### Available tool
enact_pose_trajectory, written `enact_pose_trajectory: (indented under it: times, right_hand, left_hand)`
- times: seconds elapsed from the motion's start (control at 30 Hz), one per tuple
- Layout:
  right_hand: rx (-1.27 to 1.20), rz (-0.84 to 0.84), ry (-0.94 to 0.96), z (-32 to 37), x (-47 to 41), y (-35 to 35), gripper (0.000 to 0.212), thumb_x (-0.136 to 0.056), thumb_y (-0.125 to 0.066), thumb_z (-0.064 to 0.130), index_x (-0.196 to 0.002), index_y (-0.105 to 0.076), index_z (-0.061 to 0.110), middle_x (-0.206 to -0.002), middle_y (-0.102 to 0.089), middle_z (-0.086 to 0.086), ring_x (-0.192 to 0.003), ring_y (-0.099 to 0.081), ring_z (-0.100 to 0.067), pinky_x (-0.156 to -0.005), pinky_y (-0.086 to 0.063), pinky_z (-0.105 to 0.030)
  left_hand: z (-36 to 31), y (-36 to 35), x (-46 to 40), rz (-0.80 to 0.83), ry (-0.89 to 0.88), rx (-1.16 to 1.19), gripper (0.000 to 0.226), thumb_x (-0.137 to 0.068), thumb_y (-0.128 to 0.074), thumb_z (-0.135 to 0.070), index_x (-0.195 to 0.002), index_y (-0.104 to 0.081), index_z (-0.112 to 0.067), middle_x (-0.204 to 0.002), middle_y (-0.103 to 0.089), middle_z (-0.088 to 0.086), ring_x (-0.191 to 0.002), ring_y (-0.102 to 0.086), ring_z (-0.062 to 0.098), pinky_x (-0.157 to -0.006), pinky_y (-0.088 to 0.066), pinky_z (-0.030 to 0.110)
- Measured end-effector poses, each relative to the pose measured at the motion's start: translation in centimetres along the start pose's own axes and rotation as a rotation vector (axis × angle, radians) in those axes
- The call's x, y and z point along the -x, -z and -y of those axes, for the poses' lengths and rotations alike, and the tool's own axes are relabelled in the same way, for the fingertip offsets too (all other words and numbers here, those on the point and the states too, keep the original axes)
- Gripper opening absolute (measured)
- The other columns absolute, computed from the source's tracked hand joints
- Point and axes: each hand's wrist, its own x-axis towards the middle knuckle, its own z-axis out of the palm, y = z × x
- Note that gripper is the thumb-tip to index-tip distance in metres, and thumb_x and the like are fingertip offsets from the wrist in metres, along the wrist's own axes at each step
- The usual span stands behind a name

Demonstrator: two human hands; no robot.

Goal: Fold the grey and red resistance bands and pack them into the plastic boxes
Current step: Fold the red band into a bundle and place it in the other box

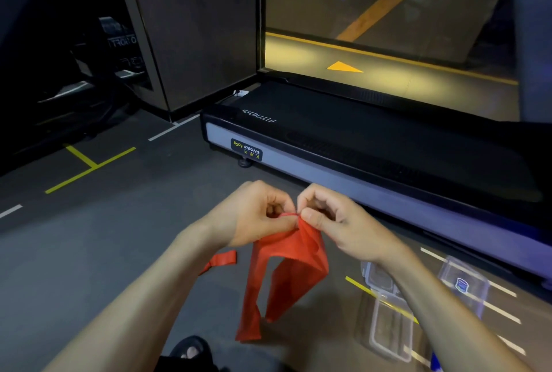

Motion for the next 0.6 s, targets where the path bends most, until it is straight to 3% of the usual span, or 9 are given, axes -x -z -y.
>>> enact_pose_trajectory:
  times: [0.07, 0.13, 0.2, 0.3, 0.37, 0.5, 0.6]
  right_hand:
    - [0.055, 0.016, 0.006, 0.2, 0.0, 0.5, 0.007, -0.102, -0.058, 0.015, -0.096, -0.06, 0.012, -0.083, -0.058, -0.017, -0.073, -0.05, -0.025, -0.07, -0.044, -0.044]
    - [0.071, 0.015, 0.021, 0.6, 0.0, 0.7, 0.006, -0.102, -0.06, 0.012, -0.096, -0.061, 0.012, -0.085, -0.061, -0.016, -0.074, -0.054, -0.028, -0.073, -0.045, -0.044]
    - [0.054, -0.004, 0.048, 1.0, 0.0, 1.1, 0.005, -0.101, -0.06, 0.012, -0.097, -0.062, 0.013, -0.087, -0.063, -0.013, -0.076, -0.056, -0.026, -0.073, -0.046, -0.036]
    - [0.025, -0.043, 0.079, 1.4, 0.1, 2.1, 0.004, -0.1, -0.06, 0.014, -0.097, -0.063, 0.014, -0.084, -0.063, -0.003, -0.076, -0.056, -0.012, -0.073, -0.046, -0.025]
    - [0.018, -0.062, 0.085, 1.4, 0.2, 2.7, 0.005, -0.1, -0.06, 0.014, -0.096, -0.063, 0.014, -0.083, -0.062, 0.004, -0.076, -0.056, -0.009, -0.073, -0.045, -0.022]
    - [0.031, -0.095, 0.065, 0.8, 0.6, 3.7, 0.007, -0.1, -0.06, 0.013, -0.094, -0.062, 0.012, -0.084, -0.061, 0.003, -0.076, -0.056, -0.01, -0.072, -0.045, -0.021]
    - [0.032, -0.104, 0.037, 0.4, 1.0, 4.1, 0.007, -0.1, -0.06, 0.014, -0.094, -0.063, 0.01, -0.083, -0.061, 0.004, -0.076, -0.056, -0.009, -0.072, -0.045, -0.02]
  left_hand:
    - [0.2, -0.1, 0.1, -0.023, 0.015, -0.002, 0.014, -0.088, -0.079, -0.034, -0.078, -0.074, -0.025, -0.072, -0.073, -0.009, -0.067, -0.067, 0.009, -0.07, -0.056, 0.031]
    - [0.7, 0.2, 0.2, 0.013, 0.052, 0.085, 0.017, -0.089, -0.076, -0.039, -0.086, -0.076, -0.022, -0.082, -0.076, -0.006, -0.077, -0.071, 0.018, -0.078, -0.058, 0.037]
    - [1.1, 0.3, 0.3, 0.152, 0.102, 0.214, 0.016, -0.096, -0.07, -0.031, -0.089, -0.074, -0.017, -0.081, -0.072, -0.006, -0.072, -0.063, 0.015, -0.073, -0.053, 0.034]
    - [1.6, -0.2, 0.7, 0.314, 0.184, 0.268, 0.021, -0.102, -0.061, -0.022, -0.083, -0.069, -0.025, -0.072, -0.059, -0.013, -0.07, -0.053, 0.002, -0.068, -0.047, 0.022]
    - [2.0, -0.3, 0.8, 0.296, 0.204, 0.293, 0.025, -0.102, -0.062, -0.021, -0.079, -0.069, -0.027, -0.071, -0.06, -0.014, -0.069, -0.053, 0.002, -0.068, -0.047, 0.023]
    - [2.2, 0.5, 0.7, 0.176, 0.159, 0.417, 0.014, -0.096, -0.068, -0.026, -0.087, -0.072, -0.015, -0.078, -0.064, 0.006, -0.074, -0.053, 0.017, -0.071, -0.044, 0.034]
    - [2.0, 0.6, 0.6, 0.154, 0.134, 0.465, 0.012, -0.095, -0.068, -0.021, -0.09, -0.072, -0.01, -0.08, -0.069, 0.004, -0.075, -0.058, 0.012, -0.072, -0.048, 0.028]
